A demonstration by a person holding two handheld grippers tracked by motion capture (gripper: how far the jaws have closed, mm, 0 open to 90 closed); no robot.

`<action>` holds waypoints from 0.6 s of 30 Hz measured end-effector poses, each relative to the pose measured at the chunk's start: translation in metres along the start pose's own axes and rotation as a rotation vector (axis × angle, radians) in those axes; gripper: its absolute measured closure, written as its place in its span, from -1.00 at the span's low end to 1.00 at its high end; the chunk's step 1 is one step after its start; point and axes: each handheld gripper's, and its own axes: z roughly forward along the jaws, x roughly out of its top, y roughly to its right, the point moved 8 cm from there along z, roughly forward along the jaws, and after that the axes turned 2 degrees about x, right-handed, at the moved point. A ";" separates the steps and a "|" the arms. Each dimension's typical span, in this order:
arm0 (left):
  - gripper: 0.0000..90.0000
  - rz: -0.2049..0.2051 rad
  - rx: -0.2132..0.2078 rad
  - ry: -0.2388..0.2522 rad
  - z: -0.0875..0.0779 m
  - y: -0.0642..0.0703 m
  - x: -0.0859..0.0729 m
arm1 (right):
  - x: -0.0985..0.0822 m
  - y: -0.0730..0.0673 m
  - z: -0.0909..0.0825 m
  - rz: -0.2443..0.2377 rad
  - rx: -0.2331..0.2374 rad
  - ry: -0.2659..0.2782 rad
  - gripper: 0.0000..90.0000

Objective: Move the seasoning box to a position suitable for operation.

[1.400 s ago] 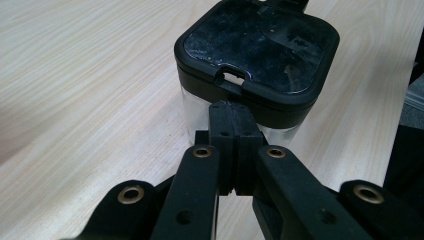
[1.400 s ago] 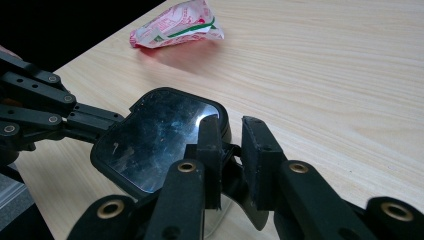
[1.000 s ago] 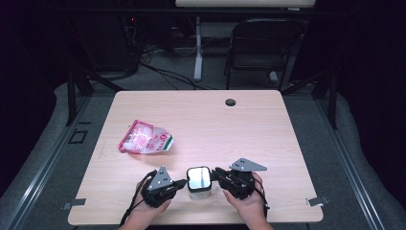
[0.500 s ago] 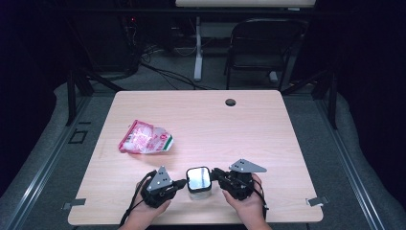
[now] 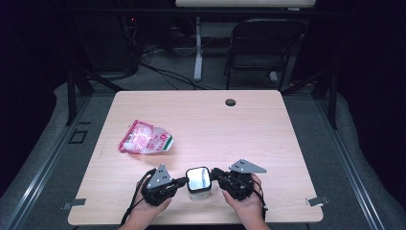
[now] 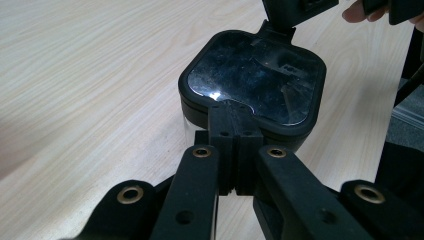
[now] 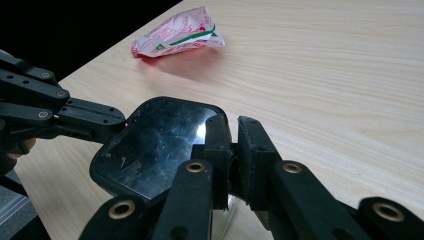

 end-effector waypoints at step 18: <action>0.99 -0.008 0.047 -0.031 0.000 -0.013 -0.005 | 0.000 0.000 0.000 0.007 0.004 0.008 0.84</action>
